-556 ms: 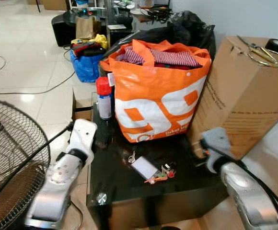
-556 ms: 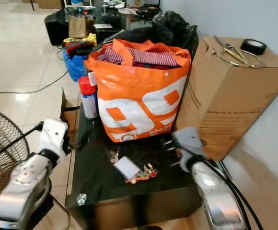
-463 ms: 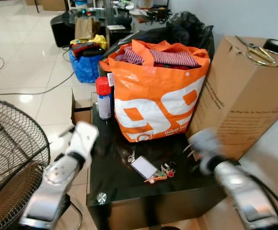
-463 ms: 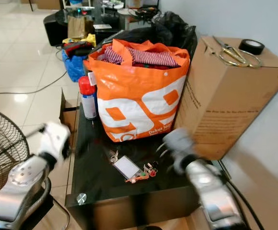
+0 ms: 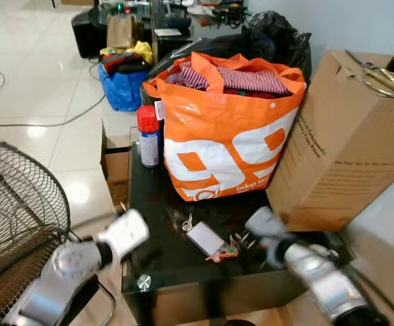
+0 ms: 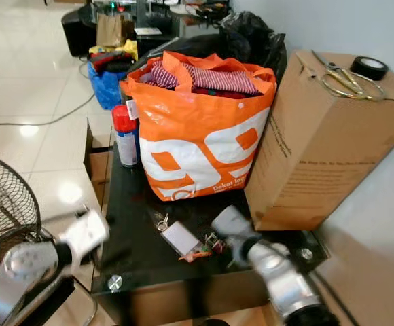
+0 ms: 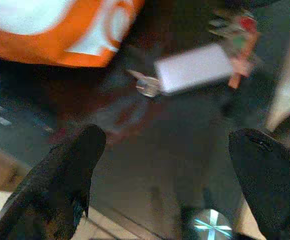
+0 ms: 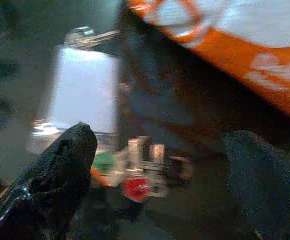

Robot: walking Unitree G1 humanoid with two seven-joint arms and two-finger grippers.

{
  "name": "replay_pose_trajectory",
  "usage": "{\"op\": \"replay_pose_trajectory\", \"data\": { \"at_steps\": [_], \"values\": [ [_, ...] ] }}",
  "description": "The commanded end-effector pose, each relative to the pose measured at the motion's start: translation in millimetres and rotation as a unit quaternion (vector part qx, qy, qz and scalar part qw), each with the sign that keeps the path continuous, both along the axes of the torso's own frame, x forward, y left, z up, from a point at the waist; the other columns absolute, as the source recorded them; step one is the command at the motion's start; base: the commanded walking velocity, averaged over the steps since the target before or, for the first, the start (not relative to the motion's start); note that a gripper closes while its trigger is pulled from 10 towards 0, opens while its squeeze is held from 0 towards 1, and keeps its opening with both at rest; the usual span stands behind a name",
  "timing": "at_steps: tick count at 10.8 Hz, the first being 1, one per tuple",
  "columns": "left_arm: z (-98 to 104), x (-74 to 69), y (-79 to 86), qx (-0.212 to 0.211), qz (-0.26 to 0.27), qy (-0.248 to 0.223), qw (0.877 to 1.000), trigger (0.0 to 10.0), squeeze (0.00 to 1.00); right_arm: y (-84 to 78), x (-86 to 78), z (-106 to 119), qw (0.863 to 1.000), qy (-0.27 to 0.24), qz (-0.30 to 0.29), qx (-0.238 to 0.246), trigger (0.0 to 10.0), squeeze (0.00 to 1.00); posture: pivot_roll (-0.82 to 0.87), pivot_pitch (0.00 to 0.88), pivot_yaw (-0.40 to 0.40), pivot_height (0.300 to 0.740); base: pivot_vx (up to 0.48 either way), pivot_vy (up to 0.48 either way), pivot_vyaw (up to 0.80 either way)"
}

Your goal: Hang keys on a hook

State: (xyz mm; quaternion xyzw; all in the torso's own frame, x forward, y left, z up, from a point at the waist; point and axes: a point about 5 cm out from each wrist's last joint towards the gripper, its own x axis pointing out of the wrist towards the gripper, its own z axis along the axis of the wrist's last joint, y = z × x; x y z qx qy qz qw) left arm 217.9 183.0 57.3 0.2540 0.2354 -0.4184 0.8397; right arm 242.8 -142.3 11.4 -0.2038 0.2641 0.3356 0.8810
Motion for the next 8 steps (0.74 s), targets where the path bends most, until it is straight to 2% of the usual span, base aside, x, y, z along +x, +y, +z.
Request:
{"op": "replay_pose_trajectory", "data": {
  "at_steps": [1,4,6,7,8],
  "values": [
    [0,-5.9,-6.1,-0.001,-0.031,0.0,1.0,10.0,0.26,-3.5,-2.8,-5,1.0,0.005,0.006,-0.008,10.0,0.0,-0.11,0.0,-0.061,0.732,0.0,0.0,0.0],
    [-8,-16.7,-11.8,-0.007,-0.053,0.016,0.998,10.0,0.27,3.5,-17.8,-11,0.998,0.039,0.027,0.045,10.0,0.0,-0.12,0.0,-0.056,0.732,0.0,0.0,0.0],
    [-6,-17.5,-15.3,-0.007,-0.066,0.02,0.998,10.0,0.27,7.9,-20.5,-15,0.996,0.054,0.056,0.049,10.0,0.0,-0.12,0.0,-0.04,0.732,0.0,0.0,0.0],
    [-6,-18.6,-16.0,-0.001,-0.079,0.021,0.997,10.0,0.27,8.7,-17.3,-19,0.996,0.054,0.055,0.041,8.0,0.0,-0.11,0.0,-0.043,0.732,0.0,0.0,0.0],
    [-5,-19.5,-15.4,-0.004,-0.079,0.022,0.997,10.0,0.27,11.7,-14.6,-20,0.997,0.049,0.05,0.043,7.1,0.0,-0.11,0.0,-0.044,0.732,0.0,0.0,0.0]
  ]
}}
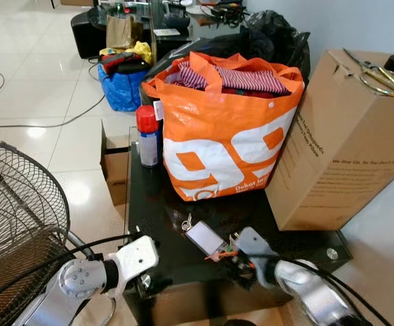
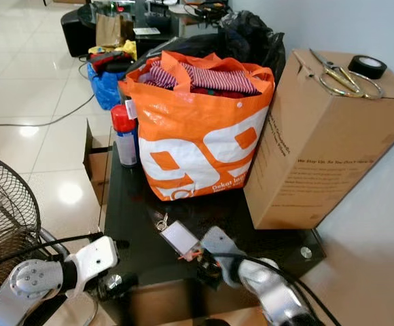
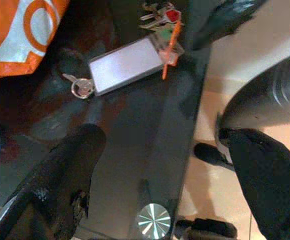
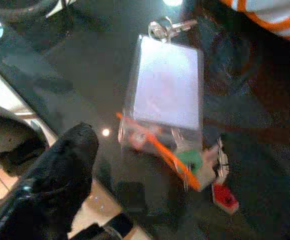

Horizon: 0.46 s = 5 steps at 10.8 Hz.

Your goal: Hang keys on a hook

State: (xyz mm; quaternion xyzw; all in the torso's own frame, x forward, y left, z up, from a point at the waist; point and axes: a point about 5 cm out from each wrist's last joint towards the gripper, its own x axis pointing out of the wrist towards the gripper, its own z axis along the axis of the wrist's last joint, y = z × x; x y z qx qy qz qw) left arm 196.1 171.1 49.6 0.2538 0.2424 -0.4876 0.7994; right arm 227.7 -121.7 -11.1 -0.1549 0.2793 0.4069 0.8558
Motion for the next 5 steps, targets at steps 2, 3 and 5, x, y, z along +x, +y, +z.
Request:
{"op": "replay_pose_trajectory", "data": {
  "at_steps": [2,3,5],
  "values": [
    [7,-3.4,7.1,0.011,-0.013,0.0,1.0,10.0,0.27,8.7,5.2,-1,0.999,-0.015,0.029,-0.021,1.5,0.0,-0.08,0.0,-0.067,0.732,0.0,0.0,0.0],
    [9,-2.5,10.6,0.015,-0.015,-0.001,1.0,10.0,0.27,10.8,5.2,-5,0.997,-0.016,0.056,-0.044,0.0,0.0,-0.07,0.006,-0.071,0.732,0.0,0.0,0.0],
    [15,-1.6,14.2,0.022,-0.024,-0.001,0.999,10.0,0.27,9.6,12.5,-5,0.997,-0.023,0.056,-0.057,0.0,0.0,-0.06,0.046,-0.086,0.732,0.0,0.0,0.0]
  ]
}}
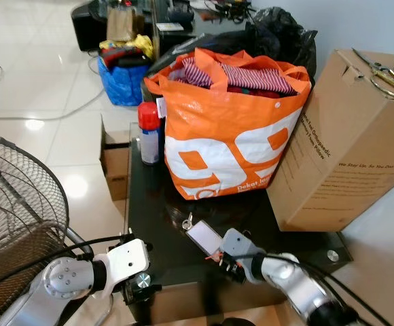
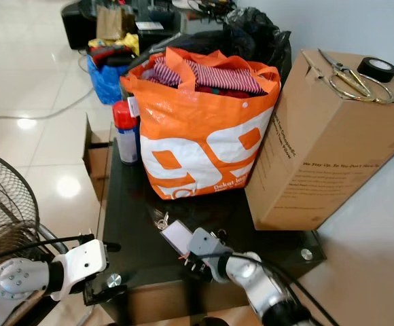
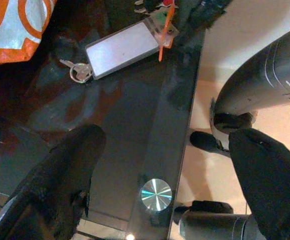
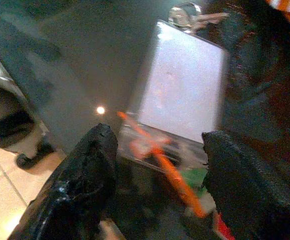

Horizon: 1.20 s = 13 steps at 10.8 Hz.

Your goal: Hang keys on a hook

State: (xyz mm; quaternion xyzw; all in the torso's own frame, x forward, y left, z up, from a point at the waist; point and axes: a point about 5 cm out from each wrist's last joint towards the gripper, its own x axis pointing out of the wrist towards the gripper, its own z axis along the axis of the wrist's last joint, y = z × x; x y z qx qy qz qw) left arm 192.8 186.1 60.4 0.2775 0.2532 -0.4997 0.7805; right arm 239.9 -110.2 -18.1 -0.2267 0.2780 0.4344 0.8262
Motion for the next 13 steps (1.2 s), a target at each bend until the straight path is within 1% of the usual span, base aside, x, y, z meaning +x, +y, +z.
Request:
{"op": "replay_pose_trajectory", "data": {
  "at_steps": [1,3,4,6,9,12,13],
  "values": [
    [5,0.1,1.2,-0.001,-0.005,-0.003,1.0,10.0,0.27,-6.2,4.4,-1,1.0,-0.01,0.0,-0.024,0.0,0.0,-0.06,0.054,-0.09,0.732,0.0,0.0,0.0],
    [5,0.5,-0.4,-0.003,-0.008,0.0,1.0,10.0,0.27,-13.0,7.9,-4,0.999,-0.007,-0.004,-0.048,0.0,0.0,-0.07,0.051,-0.095,0.732,0.0,0.0,0.0],
    [5,1.0,-0.9,-0.003,-0.009,0.001,1.0,10.0,0.27,-14.3,8.6,-5,0.999,-0.005,0.0,-0.052,0.0,0.0,-0.07,0.049,-0.095,0.732,0.0,0.0,0.0],
    [5,2.8,-0.9,-0.003,-0.012,0.003,1.0,10.0,0.27,-19.2,10.2,-5,0.998,-0.001,0.02,-0.061,0.0,0.0,-0.07,0.04,-0.095,0.732,0.0,0.0,0.0],
    [4,5.6,-4.4,-0.006,-0.015,0.002,1.0,10.0,0.27,-20.1,11.4,0,0.999,0.002,0.033,-0.033,0.0,0.0,-0.08,0.028,-0.095,0.732,0.0,0.0,0.0],
    [3,5.9,-6.4,-0.007,-0.019,0.002,1.0,10.0,0.27,-13.9,12.2,4,1.0,-0.003,0.023,0.001,0.1,0.0,-0.08,0.019,-0.098,0.732,0.0,0.0,0.0],
    [3,5.2,-8.6,-0.008,-0.021,0.002,1.0,10.0,0.28,-11.2,11.5,6,1.0,-0.001,0.02,0.019,4.0,0.0,-0.08,0.017,-0.103,0.732,0.0,0.0,0.0]
  ]
}}
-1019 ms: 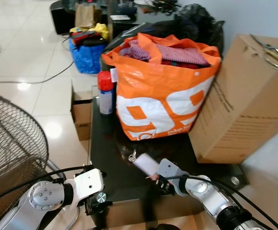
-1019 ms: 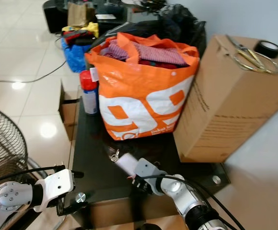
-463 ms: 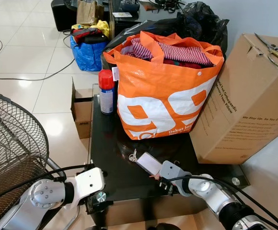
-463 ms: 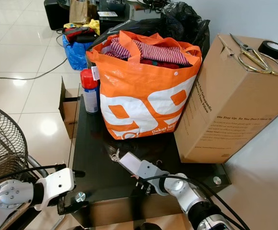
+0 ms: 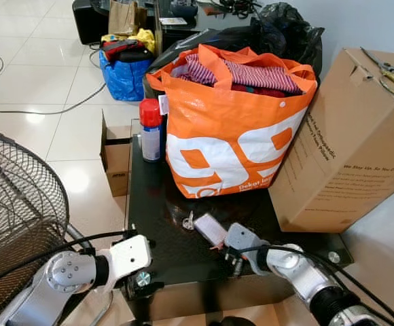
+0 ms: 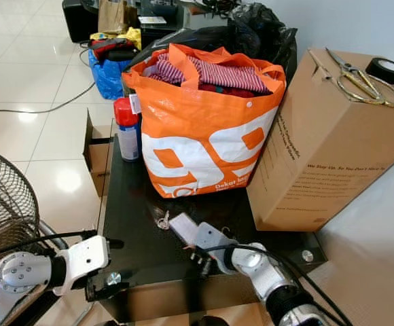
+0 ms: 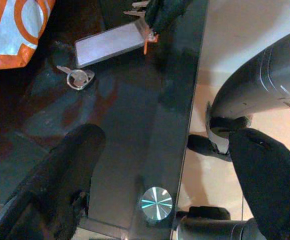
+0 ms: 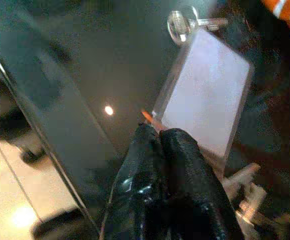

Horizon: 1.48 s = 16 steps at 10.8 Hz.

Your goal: Hang keys on a hook

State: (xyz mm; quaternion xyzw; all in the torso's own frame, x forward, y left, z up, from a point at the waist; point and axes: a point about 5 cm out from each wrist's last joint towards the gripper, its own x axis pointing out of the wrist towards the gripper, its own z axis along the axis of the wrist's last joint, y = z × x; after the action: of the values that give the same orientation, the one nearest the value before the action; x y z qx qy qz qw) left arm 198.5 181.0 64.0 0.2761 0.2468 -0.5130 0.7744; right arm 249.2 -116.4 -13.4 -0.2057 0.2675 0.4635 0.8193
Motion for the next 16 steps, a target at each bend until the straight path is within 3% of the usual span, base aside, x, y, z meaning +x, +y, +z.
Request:
{"op": "replay_pose_trajectory", "data": {
  "at_steps": [1,2,5,8,9,10,12,14,16],
  "values": [
    [0,-1.3,-4.9,-0.002,-0.008,0.002,1.0,10.0,0.27,-3.7,0.9,4,1.0,0.007,-0.01,0.024,10.0,0.84,-0.08,0.016,-0.103,0.732,0.0,0.0,0.0],
    [-1,-1.8,-5.1,-0.002,-0.008,0.002,1.0,10.0,0.27,-4.3,-4.1,5,0.999,0.023,0.008,0.038,10.0,1.0,-0.08,0.014,-0.109,0.732,0.0,0.0,0.0],
    [-2,-2.4,-7.8,-0.004,-0.007,0.004,1.0,10.0,0.27,-10.3,-10.5,7,0.998,0.029,0.032,0.036,10.0,1.0,-0.09,0.011,-0.123,0.732,0.0,0.0,0.0],
    [-2,-1.5,-8.3,-0.005,-0.006,0.003,1.0,10.0,0.27,-17.4,9.5,13,1.0,-0.008,-0.023,0.008,10.0,1.0,-0.08,0.007,-0.133,0.732,0.0,0.0,0.0],
    [-2,-1.6,-8.2,-0.004,-0.006,0.003,1.0,10.0,0.27,-17.9,13.1,14,1.0,-0.01,-0.026,-0.001,10.0,0.27,-0.07,0.002,-0.136,0.732,0.0,0.0,0.0],
    [-2,-1.8,-7.8,-0.004,-0.005,0.003,1.0,10.0,0.27,-17.8,16.1,12,0.999,-0.013,-0.028,-0.017,10.0,0.0,-0.07,0.003,-0.137,0.732,0.0,0.0,0.0],
    [-1,-4.3,-5.2,-0.002,-0.007,0.007,1.0,10.0,0.27,-16.4,16.8,3,0.997,-0.016,-0.007,-0.075,10.0,0.0,-0.06,0.008,-0.132,0.732,0.0,0.0,0.0],
    [-1,-5.1,-4.0,0.0,-0.009,0.009,1.0,10.0,0.27,-16.1,18.1,2,0.997,-0.012,-0.012,-0.081,10.0,0.0,-0.06,0.008,-0.129,0.732,0.0,0.0,0.0],
    [-1,-4.5,-4.3,0.001,-0.011,0.01,1.0,10.0,0.27,-14.0,19.6,-1,0.996,-0.011,-0.009,-0.091,9.3,0.0,-0.06,0.011,-0.125,0.732,0.0,0.0,0.0]
  ]
}}
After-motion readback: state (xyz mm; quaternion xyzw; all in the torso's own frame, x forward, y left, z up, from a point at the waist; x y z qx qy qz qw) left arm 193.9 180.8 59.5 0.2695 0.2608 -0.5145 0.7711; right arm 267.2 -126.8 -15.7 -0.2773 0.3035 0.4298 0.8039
